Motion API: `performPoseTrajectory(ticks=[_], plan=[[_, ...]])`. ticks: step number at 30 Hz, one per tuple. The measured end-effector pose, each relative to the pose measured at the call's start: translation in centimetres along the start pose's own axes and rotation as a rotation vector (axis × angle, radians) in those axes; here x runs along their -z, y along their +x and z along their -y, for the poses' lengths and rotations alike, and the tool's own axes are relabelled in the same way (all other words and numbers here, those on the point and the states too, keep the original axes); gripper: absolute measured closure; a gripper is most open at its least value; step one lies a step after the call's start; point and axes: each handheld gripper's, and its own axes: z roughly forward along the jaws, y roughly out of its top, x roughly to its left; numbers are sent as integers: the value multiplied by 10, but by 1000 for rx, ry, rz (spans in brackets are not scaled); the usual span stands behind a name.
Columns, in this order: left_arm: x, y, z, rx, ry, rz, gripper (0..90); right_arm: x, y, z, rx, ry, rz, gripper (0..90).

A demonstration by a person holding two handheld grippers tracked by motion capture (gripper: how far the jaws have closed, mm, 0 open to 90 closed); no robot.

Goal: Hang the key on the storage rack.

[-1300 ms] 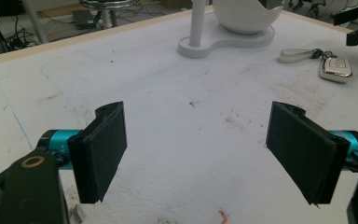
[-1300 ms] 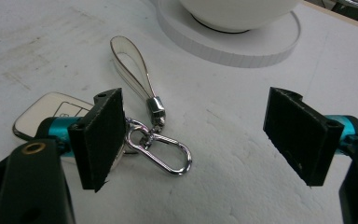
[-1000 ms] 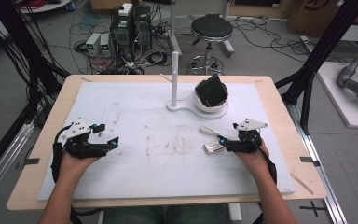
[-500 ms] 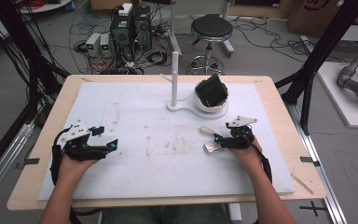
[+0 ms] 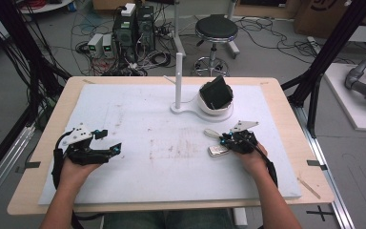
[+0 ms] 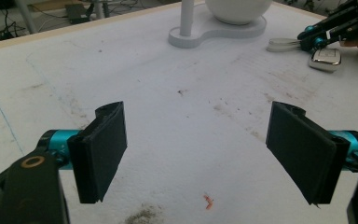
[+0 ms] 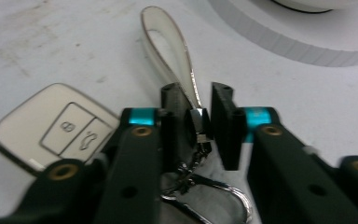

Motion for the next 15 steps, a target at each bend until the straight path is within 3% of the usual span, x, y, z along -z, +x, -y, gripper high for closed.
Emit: performPoseTrajectory(ticks=[6, 11, 14, 15], plan=[[4, 3, 0, 9, -10, -7, 204, 2, 3, -2, 7, 9, 19, 825], [6, 5, 0, 14, -18, -9, 204, 15, 1, -5, -39, -68, 28, 825], [7, 6, 0, 16, -19, -11, 204, 26, 1, -10, -59, -146, 31, 825], [7, 6, 0, 18, -16, -17, 204, 26, 1, -10, -59, -146, 31, 825]])
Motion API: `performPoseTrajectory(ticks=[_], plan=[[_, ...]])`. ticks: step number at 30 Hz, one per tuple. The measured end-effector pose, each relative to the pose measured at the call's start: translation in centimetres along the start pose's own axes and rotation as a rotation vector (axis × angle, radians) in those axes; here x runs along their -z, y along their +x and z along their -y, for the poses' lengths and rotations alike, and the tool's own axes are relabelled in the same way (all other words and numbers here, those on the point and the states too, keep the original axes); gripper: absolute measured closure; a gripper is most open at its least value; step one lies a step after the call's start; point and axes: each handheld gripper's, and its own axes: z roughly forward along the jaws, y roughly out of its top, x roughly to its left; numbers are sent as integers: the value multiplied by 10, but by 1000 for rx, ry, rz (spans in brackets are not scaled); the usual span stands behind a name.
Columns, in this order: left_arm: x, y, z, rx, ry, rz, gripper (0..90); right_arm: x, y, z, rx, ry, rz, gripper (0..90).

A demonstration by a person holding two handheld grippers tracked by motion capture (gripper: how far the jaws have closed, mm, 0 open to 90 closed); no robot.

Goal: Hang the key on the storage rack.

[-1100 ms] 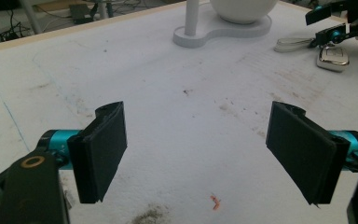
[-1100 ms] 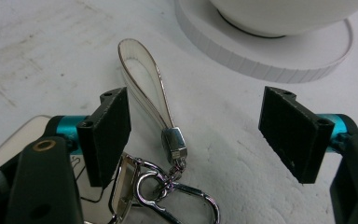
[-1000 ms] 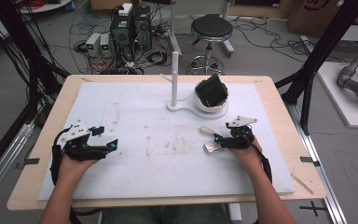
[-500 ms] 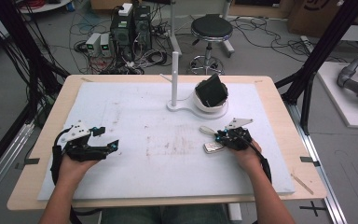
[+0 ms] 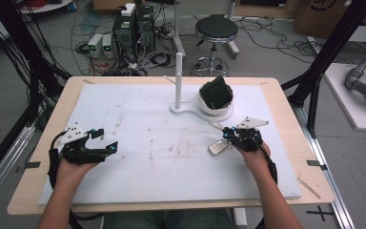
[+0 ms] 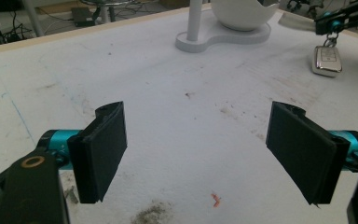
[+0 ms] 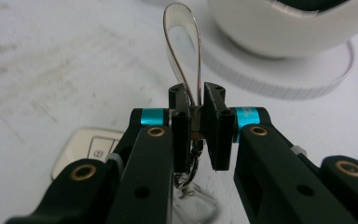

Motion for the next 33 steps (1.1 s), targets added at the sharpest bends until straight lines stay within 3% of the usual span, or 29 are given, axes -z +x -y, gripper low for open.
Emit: performPoseTrajectory(ticks=[5, 11, 18, 33], plan=[[0, 1, 0, -12, 15, -14, 204, 13, 5, -17, 6, -74, -6, 826], [0, -2, 0, -14, 22, -21, 204, 17, 11, -33, 24, -113, -5, 826], [-1, -4, 0, -26, 27, -17, 204, 20, 13, -51, 8, -179, 3, 825], [3, -1, 0, -13, 19, -25, 204, 24, 20, -105, 24, -266, 17, 825]])
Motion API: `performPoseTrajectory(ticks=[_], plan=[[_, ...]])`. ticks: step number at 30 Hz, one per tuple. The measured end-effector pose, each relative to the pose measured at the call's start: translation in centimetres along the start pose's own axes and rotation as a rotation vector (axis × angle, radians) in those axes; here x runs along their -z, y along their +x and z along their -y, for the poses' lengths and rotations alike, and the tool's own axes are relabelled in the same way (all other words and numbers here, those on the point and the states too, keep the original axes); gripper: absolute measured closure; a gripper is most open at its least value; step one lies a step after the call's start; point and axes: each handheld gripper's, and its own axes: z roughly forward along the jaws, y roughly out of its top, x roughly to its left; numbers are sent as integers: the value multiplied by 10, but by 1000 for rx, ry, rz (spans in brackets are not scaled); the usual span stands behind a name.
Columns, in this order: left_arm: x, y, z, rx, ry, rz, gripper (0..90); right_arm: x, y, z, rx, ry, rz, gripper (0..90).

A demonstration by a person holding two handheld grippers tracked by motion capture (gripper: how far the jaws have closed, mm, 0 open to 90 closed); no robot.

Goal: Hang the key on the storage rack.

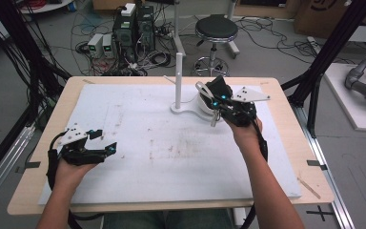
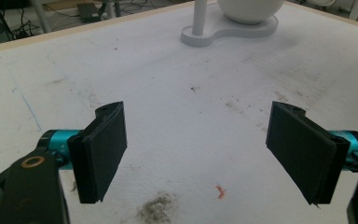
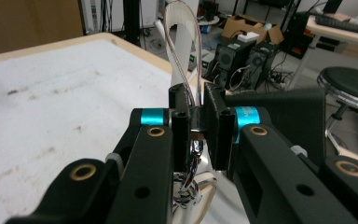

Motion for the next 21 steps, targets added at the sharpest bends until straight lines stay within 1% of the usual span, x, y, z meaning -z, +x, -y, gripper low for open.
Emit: performPoseTrajectory(ticks=[4, 6, 10, 13, 17, 19, 21], plan=[[0, 0, 0, 0, 0, 1, 204, -5, 0, -15, 6, -10, -5, 825], [0, 0, 0, -1, 1, 1, 204, -7, 1, -22, 22, -8, -5, 825], [-1, 0, 0, 3, -1, 4, 204, -13, 4, -35, 39, -14, -4, 825], [0, 0, -1, 4, -5, 10, 204, -20, 7, -44, 60, -13, -10, 825], [0, 0, -2, 7, -19, 18, 204, -30, 12, -52, 79, -5, -9, 825], [0, -1, -2, 8, -18, 20, 204, -37, 14, -55, 95, 14, -1, 825], [0, 0, -1, 8, -14, 21, 204, -42, 16, -57, 111, 11, -3, 825]])
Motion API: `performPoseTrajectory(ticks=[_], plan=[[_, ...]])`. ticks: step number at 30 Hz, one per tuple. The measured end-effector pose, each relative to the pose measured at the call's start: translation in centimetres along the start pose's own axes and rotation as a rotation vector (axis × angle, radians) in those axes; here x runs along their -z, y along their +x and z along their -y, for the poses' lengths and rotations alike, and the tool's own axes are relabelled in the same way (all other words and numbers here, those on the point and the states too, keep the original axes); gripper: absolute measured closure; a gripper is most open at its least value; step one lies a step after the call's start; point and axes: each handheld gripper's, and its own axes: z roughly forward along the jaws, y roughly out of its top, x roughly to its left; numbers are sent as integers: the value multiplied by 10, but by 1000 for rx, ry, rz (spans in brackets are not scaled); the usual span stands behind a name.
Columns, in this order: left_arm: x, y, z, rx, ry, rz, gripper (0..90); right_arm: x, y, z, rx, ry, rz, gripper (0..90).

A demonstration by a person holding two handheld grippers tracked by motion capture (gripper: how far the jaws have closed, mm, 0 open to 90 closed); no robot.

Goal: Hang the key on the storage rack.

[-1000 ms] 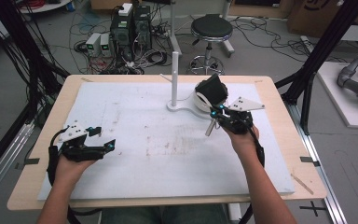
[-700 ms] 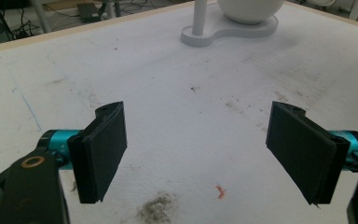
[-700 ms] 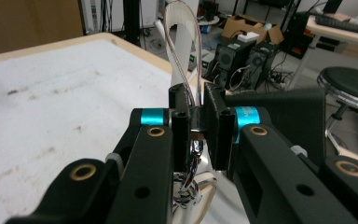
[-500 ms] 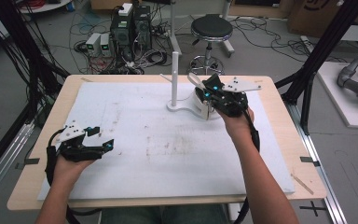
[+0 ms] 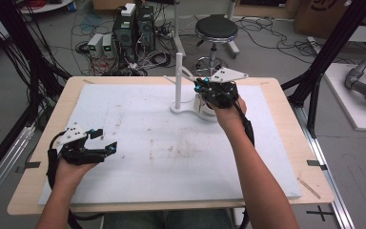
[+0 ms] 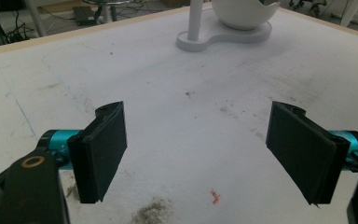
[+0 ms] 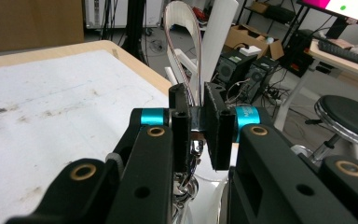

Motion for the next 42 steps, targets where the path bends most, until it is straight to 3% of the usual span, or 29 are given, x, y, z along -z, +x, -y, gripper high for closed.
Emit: performPoseTrajectory(ticks=[28, 38, 39, 42], plan=[[0, 3, 6, 18, 17, -1, 204, -43, 2, 7, 5, 68, 18, 825], [0, 5, 8, 21, 24, -4, 204, -48, -1, 13, 17, 108, 47, 822], [0, 4, 8, 23, 23, -4, 204, -48, -1, 14, 12, 110, 47, 815], [-1, 4, 8, 21, 27, 2, 204, -47, -1, 15, 5, 104, 67, 575]])
